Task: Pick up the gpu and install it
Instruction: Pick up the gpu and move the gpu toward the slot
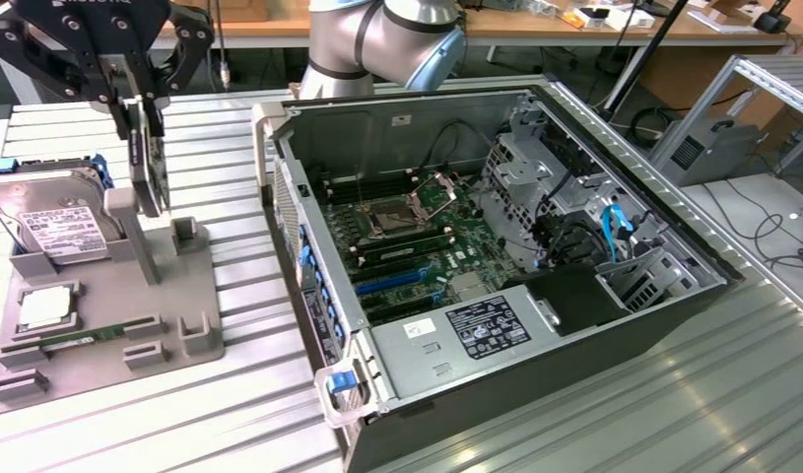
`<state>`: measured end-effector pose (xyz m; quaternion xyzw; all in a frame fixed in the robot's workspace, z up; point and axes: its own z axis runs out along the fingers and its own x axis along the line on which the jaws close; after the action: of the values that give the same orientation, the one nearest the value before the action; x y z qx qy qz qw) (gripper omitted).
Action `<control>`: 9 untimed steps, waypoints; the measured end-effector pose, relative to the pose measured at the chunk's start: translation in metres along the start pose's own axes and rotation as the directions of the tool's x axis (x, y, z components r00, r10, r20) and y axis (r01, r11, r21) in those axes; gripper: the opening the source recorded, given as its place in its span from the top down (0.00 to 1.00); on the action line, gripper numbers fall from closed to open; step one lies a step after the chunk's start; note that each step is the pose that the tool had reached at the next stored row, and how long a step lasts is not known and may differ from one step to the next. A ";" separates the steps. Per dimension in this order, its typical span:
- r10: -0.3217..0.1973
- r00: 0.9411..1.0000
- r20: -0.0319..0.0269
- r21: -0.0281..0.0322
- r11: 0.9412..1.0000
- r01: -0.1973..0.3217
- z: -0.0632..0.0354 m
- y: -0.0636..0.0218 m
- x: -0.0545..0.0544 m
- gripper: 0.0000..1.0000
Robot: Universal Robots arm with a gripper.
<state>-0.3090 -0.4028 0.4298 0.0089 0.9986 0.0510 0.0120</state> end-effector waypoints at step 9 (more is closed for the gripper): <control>0.000 1.000 0.000 -0.001 1.000 0.000 -0.0097 0.0010 0.000 0.73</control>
<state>-0.3090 -0.4027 0.4395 0.0089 0.9986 0.0515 0.0120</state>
